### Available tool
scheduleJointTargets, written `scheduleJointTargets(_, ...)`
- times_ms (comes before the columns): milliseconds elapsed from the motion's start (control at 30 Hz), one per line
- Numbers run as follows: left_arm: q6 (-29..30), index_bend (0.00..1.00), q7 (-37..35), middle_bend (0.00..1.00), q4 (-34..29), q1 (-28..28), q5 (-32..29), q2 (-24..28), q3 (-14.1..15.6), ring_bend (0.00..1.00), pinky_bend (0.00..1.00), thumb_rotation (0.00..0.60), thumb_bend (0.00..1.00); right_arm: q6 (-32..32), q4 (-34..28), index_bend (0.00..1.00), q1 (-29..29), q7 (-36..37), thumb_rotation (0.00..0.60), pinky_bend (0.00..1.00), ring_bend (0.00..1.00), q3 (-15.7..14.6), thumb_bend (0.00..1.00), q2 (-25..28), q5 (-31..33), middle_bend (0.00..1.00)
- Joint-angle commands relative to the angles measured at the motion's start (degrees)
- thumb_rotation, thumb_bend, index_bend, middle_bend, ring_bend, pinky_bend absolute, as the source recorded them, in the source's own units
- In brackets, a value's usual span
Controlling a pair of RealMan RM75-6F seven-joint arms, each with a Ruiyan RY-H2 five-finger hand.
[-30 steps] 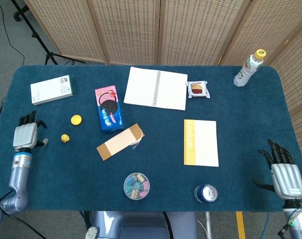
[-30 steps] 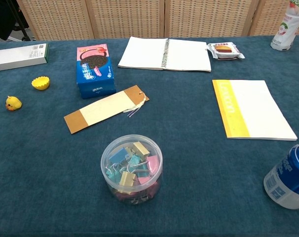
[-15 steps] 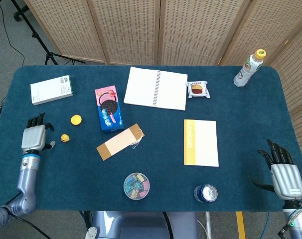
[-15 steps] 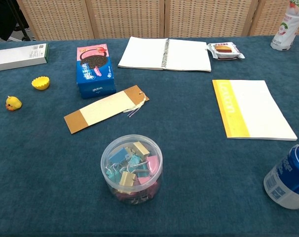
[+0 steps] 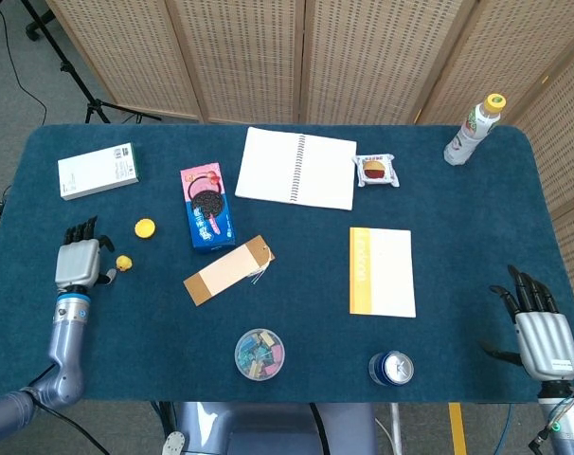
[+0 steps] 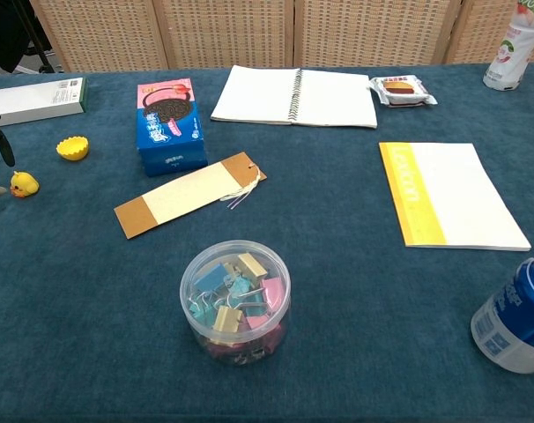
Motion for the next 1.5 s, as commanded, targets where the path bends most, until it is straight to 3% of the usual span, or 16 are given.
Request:
scheduleJointTargets(33, 0.07, 0.46, -0.07, 0.00, -0.09, -0.16, 0.21, -0.30, -0.02, 0.00, 0.04, 0.600, 0.25, 0.07, -0.03, 0.20, -0.04, 0.14, 0.600, 0.09, 0.00, 0.01, 0.00, 0.06, -0.01, 0.00)
scheduleJointTargets(733, -0.81, 0.47, 1.39, 0.00, 2.51, -1.37, -1.14, -2.67, -0.41, 0.00, 0.04, 0.600, 0.25, 0.53, -0.07, 0.20, -0.22, 0.77, 0.600, 0.09, 0.00, 0.00, 0.00, 0.40, -0.36, 0.00)
scheduleJointTargets(1033, -1.06, 0.55, 0.69, 0.00, 3.32, -1.55, -0.57, -3.30, -0.38, 0.00, 0.04, 0.600, 0.27, 0.48, -0.11, 0.20, -0.20, 0.70, 0.600, 0.09, 0.00, 0.00, 0.00, 0.39, -0.31, 0.00)
scheduleJointTargets(1500, 0.13, 0.58, -0.23, 0.00, 2.49, -1.21, 0.53, -2.60, -0.83, 0.00, 0.04, 0.600, 0.28, 0.47, -0.03, 0.20, -0.22, 0.74, 0.600, 0.09, 0.00, 0.06, 0.00, 0.38, -0.19, 0.00)
